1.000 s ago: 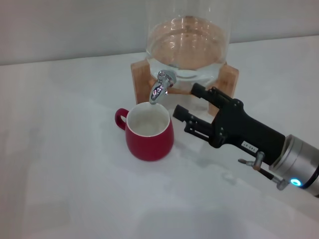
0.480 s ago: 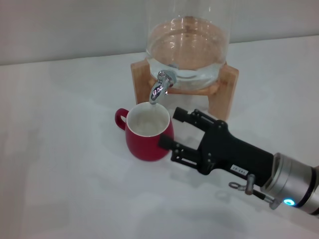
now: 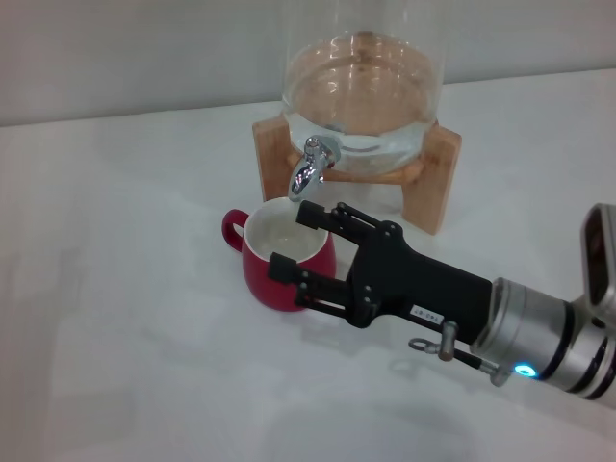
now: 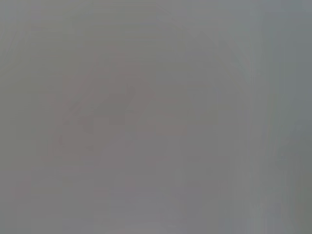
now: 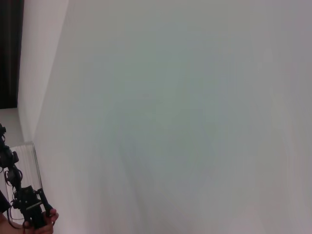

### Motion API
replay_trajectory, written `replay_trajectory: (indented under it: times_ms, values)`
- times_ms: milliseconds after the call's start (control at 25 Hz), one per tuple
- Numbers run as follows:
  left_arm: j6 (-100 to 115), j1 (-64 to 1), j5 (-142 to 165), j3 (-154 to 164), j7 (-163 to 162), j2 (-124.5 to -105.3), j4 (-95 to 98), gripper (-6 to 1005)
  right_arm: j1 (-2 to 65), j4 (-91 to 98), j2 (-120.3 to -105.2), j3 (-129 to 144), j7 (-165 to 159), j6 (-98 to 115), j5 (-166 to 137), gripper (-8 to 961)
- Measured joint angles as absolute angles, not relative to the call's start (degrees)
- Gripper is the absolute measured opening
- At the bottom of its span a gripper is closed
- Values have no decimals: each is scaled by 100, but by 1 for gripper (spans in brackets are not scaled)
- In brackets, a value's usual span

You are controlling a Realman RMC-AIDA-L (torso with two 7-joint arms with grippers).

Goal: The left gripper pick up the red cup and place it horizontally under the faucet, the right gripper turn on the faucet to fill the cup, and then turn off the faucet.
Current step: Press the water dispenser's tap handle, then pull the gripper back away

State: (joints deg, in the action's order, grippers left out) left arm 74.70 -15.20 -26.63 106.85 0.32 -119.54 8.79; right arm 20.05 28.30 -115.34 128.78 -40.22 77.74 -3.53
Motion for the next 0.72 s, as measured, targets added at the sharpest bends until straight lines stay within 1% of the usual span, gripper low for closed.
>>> replay_trajectory:
  times_ms: [320, 720]
  values:
    - [7471, -1511, -2663, 10688, 21, -11953, 879, 877, 2159, 2952, -11543, 12876, -4084, 7465, -340, 793]
    - [7470, -1531, -2658, 10711, 17, -11953, 879, 877, 2162, 3151, -11549, 12773, -4065, 7084, -322, 793]
